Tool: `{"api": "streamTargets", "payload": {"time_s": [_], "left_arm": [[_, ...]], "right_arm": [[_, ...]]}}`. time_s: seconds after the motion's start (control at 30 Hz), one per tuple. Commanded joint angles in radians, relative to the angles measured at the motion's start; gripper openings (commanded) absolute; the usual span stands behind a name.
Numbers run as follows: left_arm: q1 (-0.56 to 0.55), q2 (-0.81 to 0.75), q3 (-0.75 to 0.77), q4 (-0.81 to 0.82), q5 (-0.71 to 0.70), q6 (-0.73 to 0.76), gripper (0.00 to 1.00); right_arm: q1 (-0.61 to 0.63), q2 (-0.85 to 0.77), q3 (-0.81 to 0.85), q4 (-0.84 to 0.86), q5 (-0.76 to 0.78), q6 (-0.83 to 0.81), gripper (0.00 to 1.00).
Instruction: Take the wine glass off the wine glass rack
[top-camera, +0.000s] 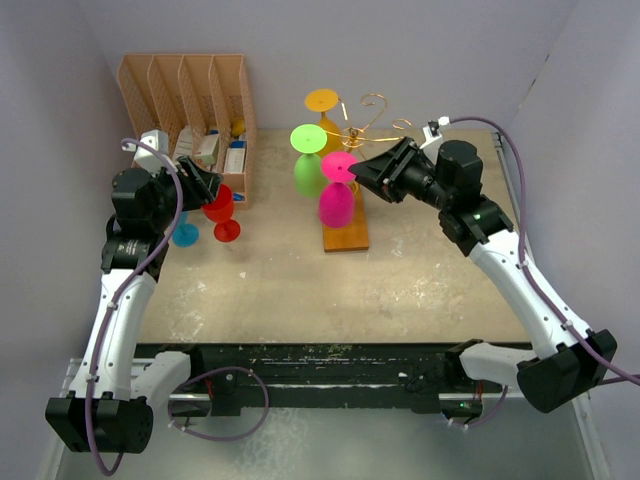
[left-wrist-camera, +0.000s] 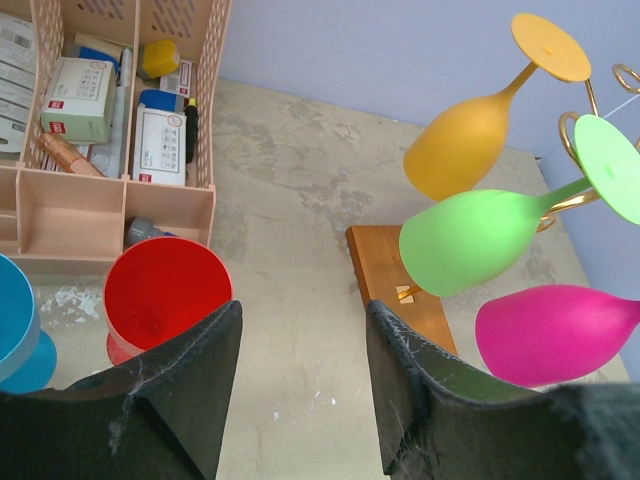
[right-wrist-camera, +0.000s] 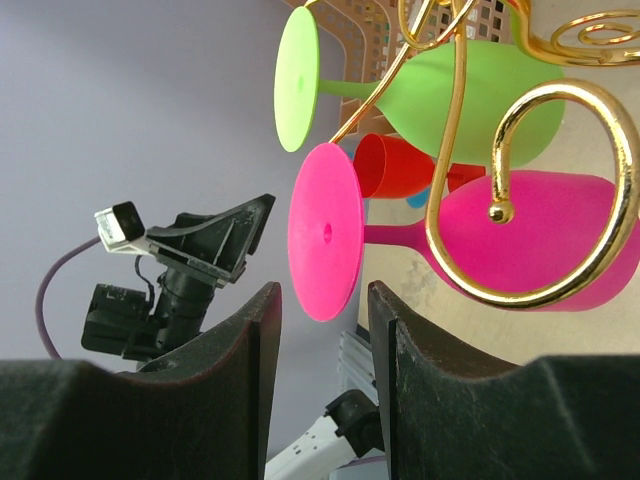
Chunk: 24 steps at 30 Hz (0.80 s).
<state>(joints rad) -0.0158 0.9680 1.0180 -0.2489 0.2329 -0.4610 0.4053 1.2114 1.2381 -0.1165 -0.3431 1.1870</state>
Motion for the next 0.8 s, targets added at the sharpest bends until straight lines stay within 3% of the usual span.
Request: {"api": "streamTargets", "payload": {"time_s": [0.0,0.43,0.77], "left_arm": [[-0.008,-0.002,0.005,0.045,0.019,-0.004,0.57],[-0.007,0.002,0.005,0.048,0.032,-0.006,0.56],[-0.007,0.0,0.004,0.049,0.039,-0.008,0.57]], "right_arm": [[0.001,0.007,0.032,0.043,-0.017,-0.005,0.43],[0.001,0.039,0.025,0.109,0.008,0.0,0.39],[0.001,0.026,0.023,0.143,0.024,-0.01,0.16]]}}
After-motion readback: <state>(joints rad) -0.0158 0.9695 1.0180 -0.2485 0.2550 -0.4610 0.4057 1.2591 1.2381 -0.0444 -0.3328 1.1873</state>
